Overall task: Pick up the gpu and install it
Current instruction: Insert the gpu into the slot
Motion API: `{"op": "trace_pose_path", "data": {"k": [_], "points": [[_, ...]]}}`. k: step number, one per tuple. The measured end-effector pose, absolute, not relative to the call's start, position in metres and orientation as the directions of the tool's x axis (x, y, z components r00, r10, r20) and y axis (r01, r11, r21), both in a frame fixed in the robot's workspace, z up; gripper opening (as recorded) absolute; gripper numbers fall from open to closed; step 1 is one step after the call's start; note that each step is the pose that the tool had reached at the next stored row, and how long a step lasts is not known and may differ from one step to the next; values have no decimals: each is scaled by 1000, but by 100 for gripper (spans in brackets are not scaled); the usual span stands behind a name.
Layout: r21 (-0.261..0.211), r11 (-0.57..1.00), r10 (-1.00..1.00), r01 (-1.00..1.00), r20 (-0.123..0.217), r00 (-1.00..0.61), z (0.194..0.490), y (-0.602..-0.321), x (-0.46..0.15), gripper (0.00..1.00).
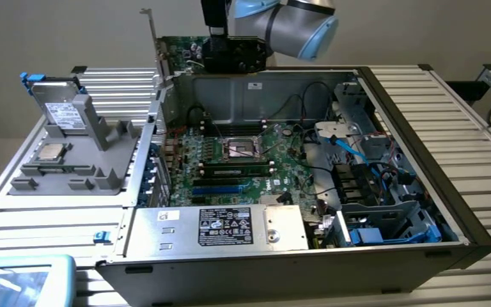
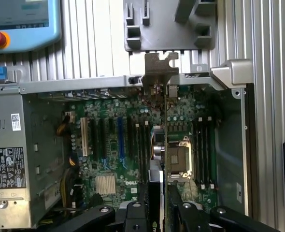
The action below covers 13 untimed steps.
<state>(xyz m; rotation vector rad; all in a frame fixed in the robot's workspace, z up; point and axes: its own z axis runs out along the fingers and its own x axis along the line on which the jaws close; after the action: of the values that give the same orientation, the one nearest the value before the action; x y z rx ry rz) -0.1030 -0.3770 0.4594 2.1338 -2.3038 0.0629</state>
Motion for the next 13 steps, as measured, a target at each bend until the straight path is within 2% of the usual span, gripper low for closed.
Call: {"op": "trace_pose_path", "data": {"k": [6,13], "points": [[-29,76,-997,-997,25,-77,449,-384,-91,27],[-29,76,-997,-997,24,-77,436,-407,-83,27]]}}
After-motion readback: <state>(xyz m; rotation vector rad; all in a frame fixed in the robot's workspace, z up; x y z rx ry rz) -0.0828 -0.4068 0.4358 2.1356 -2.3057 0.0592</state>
